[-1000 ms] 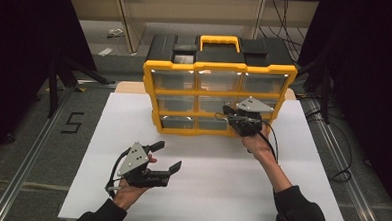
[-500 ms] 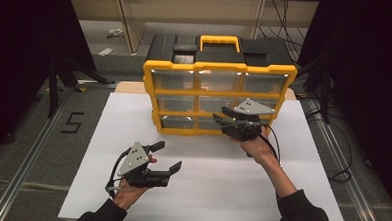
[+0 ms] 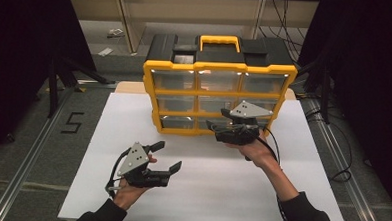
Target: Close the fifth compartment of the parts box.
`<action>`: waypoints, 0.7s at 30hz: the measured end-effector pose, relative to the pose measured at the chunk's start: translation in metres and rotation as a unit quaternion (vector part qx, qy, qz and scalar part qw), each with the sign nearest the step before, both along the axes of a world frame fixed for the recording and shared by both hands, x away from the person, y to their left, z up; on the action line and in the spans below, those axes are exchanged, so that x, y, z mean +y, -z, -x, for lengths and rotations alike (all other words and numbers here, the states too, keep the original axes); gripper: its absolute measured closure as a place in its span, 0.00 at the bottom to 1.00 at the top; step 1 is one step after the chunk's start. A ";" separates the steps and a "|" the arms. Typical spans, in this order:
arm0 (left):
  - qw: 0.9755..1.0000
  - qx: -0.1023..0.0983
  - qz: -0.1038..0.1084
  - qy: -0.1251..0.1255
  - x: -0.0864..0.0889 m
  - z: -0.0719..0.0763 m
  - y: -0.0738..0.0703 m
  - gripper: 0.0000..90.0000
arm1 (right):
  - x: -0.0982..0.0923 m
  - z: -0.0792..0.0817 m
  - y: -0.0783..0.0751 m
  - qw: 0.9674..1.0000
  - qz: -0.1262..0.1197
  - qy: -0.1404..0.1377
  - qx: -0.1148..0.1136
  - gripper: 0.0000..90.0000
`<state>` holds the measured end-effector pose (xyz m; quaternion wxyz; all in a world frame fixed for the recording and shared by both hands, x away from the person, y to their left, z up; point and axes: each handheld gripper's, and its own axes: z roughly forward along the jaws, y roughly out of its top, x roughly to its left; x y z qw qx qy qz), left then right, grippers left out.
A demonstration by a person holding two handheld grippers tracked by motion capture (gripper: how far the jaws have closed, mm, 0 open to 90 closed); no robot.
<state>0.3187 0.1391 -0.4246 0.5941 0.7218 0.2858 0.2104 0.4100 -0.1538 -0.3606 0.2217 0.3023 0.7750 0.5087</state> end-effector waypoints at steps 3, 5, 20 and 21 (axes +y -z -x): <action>1.000 0.000 0.000 0.000 0.000 0.000 0.000 0.19 | 0.001 0.004 -0.002 1.000 -0.003 -0.003 -0.001 0.35; 1.000 0.000 0.000 0.000 0.000 0.000 0.000 0.19 | 0.001 0.007 -0.004 1.000 -0.009 -0.006 -0.002 0.33; 1.000 0.000 0.000 -0.001 0.000 0.000 0.000 0.19 | -0.008 0.029 -0.011 0.999 -0.042 -0.013 -0.013 0.31; 1.000 0.000 0.000 -0.001 0.000 0.000 0.000 0.19 | -0.008 0.030 -0.010 0.999 -0.042 -0.013 -0.015 0.31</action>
